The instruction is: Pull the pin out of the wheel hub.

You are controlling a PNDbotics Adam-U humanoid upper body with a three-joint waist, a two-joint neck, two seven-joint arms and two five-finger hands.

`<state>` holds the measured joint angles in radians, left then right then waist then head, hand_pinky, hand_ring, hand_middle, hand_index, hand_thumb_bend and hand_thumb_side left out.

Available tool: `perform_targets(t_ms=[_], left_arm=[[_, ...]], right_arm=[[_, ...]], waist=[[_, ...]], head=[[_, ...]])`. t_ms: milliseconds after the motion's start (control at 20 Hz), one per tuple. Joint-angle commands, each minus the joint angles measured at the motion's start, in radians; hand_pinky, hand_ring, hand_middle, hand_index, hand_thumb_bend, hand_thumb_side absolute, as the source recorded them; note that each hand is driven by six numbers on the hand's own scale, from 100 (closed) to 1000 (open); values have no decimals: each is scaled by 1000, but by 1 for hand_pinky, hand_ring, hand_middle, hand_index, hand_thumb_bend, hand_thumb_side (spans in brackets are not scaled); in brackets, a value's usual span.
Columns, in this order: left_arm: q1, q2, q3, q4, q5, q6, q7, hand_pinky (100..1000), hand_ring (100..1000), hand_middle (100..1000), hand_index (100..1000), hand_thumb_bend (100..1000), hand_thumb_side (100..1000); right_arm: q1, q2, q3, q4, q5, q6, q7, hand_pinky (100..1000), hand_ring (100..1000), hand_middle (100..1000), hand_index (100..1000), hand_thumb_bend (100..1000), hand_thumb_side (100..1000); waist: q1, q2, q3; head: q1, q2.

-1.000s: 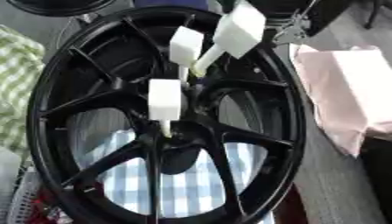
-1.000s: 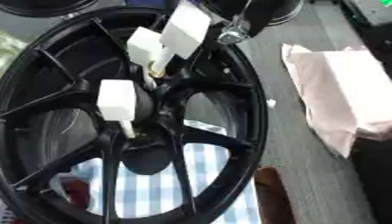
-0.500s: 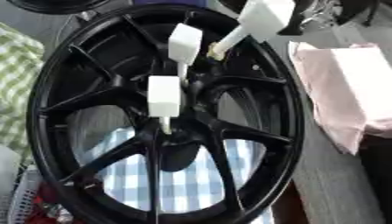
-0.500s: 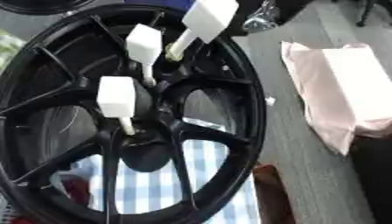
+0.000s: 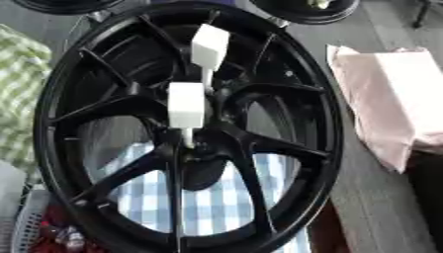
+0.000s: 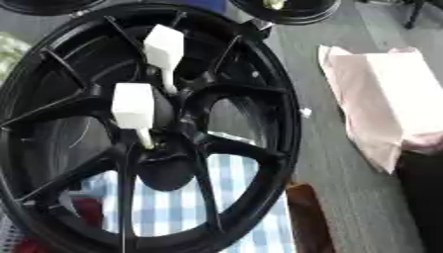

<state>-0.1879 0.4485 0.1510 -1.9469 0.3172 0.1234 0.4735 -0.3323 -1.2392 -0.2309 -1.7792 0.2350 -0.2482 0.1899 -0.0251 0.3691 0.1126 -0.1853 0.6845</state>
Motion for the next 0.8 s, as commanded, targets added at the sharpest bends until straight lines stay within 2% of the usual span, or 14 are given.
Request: perform_targets(t_ms=[50,350,500,550,600,650,700,750,800], left_arm=[[6,21,24,-18,-7,-4,17,671,610,609,730,507,634],[18,14,38,-21,-10,-8,35,671,611,609,730,508,633],[18,12,41,-23,-11,-9,39,670,611,609,730,509,633],[19,11,42,-23,-12,-9,40,670,611,609,730,506,637],[19,11,43,-24,-12,-9,42,670,611,609,730,510,632],[20,10,43,-23,-12,-9,43,670,610,609,730,509,632],[20,10,44,-23,-12,-9,44,670,610,609,730,510,632],[21,9,44,-23,-12,-9,45,670,610,609,730,510,632],[22,8,45,-23,-12,-9,45,670,610,608,730,511,632]], right_arm=[[75,17,-93,38,73,29,-89,810,451,390,495,381,100],[235,147,-160,52,173,89,-177,818,494,443,543,381,100],[286,213,-180,44,193,110,-213,830,558,510,616,377,100],[302,234,-187,45,199,118,-226,846,621,581,683,389,100],[316,255,-194,45,206,127,-238,858,672,631,724,430,142],[329,278,-201,46,214,134,-250,871,732,702,771,516,238],[341,301,-207,47,218,141,-260,888,801,791,820,603,274],[353,323,-213,48,221,148,-268,897,842,834,845,649,276],[363,343,-219,51,224,156,-275,904,875,871,878,635,286]], waist=[[18,-41,-7],[46,-43,-19],[57,-44,-19],[59,-44,-19],[60,-45,-18],[60,-44,-18],[61,-44,-17],[61,-44,-17],[61,-44,-16]], head=[[25,-3],[45,-6],[50,-10],[52,-12],[53,-13],[53,-14],[55,-13],[57,-13],[58,-12]])
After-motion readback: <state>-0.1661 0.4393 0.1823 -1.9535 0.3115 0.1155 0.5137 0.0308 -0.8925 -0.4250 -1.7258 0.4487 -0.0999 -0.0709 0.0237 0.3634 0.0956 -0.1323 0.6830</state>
